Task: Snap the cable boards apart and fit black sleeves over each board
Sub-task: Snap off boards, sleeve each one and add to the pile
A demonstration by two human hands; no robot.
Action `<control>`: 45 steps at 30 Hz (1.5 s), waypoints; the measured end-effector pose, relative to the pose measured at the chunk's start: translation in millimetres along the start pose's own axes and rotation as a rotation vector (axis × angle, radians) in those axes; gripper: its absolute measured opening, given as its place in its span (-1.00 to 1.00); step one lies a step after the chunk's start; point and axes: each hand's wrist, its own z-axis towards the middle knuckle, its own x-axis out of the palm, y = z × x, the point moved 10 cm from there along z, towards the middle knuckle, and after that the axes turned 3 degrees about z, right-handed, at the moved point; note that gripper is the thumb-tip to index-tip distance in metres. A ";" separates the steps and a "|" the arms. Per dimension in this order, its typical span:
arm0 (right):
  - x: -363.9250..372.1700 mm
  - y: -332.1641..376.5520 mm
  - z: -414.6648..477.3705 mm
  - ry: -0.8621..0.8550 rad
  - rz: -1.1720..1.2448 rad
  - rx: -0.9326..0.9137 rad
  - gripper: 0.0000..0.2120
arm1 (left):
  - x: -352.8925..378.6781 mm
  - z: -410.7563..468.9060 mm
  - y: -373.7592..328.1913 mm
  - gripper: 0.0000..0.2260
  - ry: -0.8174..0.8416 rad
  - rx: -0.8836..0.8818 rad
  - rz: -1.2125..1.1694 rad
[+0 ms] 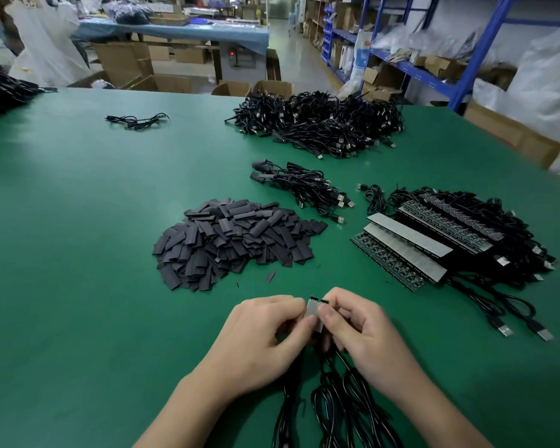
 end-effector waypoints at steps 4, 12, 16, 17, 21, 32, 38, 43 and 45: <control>-0.6 -0.3 -0.8 0.020 -0.068 0.018 -0.67 | 1.8 0.3 1.8 -0.69 0.019 -0.013 0.044; 2.4 1.7 -3.2 0.036 -0.149 0.023 -0.80 | 7.3 -1.6 9.8 -0.67 0.069 -0.048 0.012; 1.4 4.3 -6.2 -0.029 -0.165 0.017 -0.77 | 10.3 -2.0 13.2 -0.68 0.062 -0.087 -0.054; 1.2 4.4 -7.0 -0.047 -0.173 0.018 -0.77 | 10.9 -2.5 13.5 -0.69 0.060 -0.093 -0.060; 1.4 4.7 -9.4 -0.102 -0.159 0.024 -0.77 | 11.6 -3.8 16.0 -0.70 0.051 -0.123 -0.091; 0.3 0.5 -11.7 -0.183 -0.190 0.033 -0.74 | 12.9 -4.4 18.2 -0.64 0.065 -0.171 -0.194; 0.6 3.7 -11.2 -0.207 -0.233 0.015 -0.72 | 15.8 -3.2 14.4 -0.64 0.061 -0.138 -0.170; -4.6 -0.4 -9.5 -0.213 -0.215 0.067 -0.73 | 14.3 -2.6 12.3 -0.66 0.052 -0.113 -0.170; -12.0 0.5 -9.5 -0.237 -0.261 0.062 -0.74 | 9.2 -2.1 17.7 -0.68 0.035 -0.135 -0.230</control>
